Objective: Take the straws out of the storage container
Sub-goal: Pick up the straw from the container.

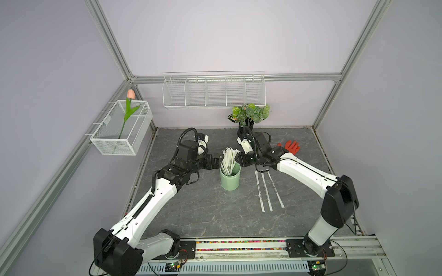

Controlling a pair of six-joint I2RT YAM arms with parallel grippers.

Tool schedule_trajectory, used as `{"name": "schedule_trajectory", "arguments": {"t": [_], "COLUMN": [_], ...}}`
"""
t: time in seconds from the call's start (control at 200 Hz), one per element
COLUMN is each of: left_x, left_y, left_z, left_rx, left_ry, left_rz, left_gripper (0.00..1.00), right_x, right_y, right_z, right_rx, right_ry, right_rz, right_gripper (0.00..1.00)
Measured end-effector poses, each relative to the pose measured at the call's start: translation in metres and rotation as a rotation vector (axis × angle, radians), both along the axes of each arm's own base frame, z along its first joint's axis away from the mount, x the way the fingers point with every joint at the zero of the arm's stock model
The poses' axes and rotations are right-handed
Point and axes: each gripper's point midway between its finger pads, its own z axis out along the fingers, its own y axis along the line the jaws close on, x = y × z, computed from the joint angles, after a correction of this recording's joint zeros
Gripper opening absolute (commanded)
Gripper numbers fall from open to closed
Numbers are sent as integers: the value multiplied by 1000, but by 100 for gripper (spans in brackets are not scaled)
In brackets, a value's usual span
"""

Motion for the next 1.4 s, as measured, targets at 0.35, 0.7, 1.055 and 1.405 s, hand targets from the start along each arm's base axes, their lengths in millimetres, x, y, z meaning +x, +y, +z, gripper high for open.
{"name": "schedule_trajectory", "arguments": {"t": [0.35, 0.7, 1.055, 1.405], "left_x": [0, -1, -1, -1], "left_y": [0, -1, -1, -1], "left_z": [0, 0, 0, 0], "left_rx": [0, -3, -4, -4], "left_ry": [0, 2, 2, 3], "left_rz": [-1, -7, -7, -7], "left_gripper": [100, 100, 100, 100], "right_x": [8, 11, 12, 2], "right_y": [6, 11, 15, 7], "right_z": [-5, 2, 8, 4], "right_rx": [0, 14, 23, -20], "right_ry": [1, -9, -22, 9], "right_rz": [-1, 7, 30, 44], "right_gripper": [27, 20, 12, 10]}}
